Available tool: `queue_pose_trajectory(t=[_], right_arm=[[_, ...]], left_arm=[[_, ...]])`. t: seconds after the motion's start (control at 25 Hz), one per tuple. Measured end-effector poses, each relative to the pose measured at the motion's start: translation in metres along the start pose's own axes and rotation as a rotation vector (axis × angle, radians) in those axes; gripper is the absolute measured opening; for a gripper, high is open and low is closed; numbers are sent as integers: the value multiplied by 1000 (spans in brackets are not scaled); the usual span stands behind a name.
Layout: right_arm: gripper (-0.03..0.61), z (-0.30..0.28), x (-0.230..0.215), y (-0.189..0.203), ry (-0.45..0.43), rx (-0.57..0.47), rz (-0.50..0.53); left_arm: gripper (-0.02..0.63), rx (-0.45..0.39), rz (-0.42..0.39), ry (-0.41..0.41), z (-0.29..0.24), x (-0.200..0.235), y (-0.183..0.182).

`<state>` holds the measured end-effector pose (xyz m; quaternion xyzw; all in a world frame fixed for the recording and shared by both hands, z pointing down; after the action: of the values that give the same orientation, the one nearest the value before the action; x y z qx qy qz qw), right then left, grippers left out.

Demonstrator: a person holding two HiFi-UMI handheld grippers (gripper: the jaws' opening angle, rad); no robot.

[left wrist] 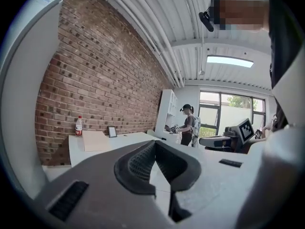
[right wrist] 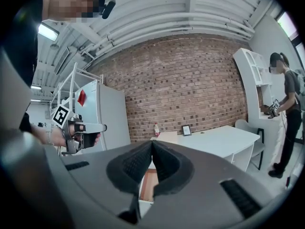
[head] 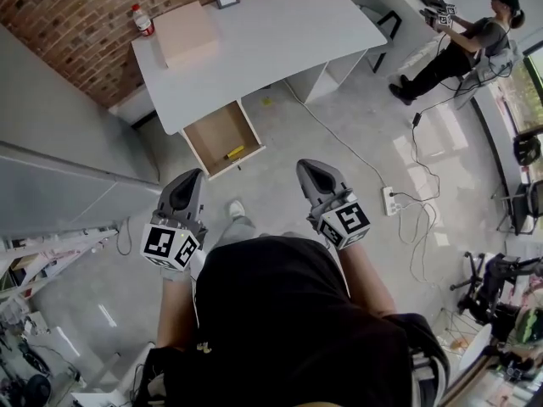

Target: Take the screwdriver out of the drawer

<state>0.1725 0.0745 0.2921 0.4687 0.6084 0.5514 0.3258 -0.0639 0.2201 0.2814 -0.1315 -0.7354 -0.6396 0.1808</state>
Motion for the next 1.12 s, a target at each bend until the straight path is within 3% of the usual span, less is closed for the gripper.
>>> queue_pose_trajectory(t=[0.24,0.52,0.84,1.12], right_arm=[[9,-48,1,-6,54,43,5],[9,-86,5,-1,106,110,-13],[9,-101,-15,15,149,210,-74],[9,-121,-40,50,184,256,-117]], left_arm=[[2,51,-11,73,-29,50,-19],[2,162,19,130,-64,105,-10],[2,303,17,141,-117,137,18],[3,462,23,145,-164,167,64]])
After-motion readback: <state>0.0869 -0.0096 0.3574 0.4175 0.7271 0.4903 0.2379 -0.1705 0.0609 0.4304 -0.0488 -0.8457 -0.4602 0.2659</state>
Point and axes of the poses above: the fingertips, and each gripper's own axes: z backward along the fingers, x to its left, y out of its underside, the point moved 6 cm from there along z, backward along the fingers, and after that the axes turned 14 degrees about z, right-handed, at the moved point
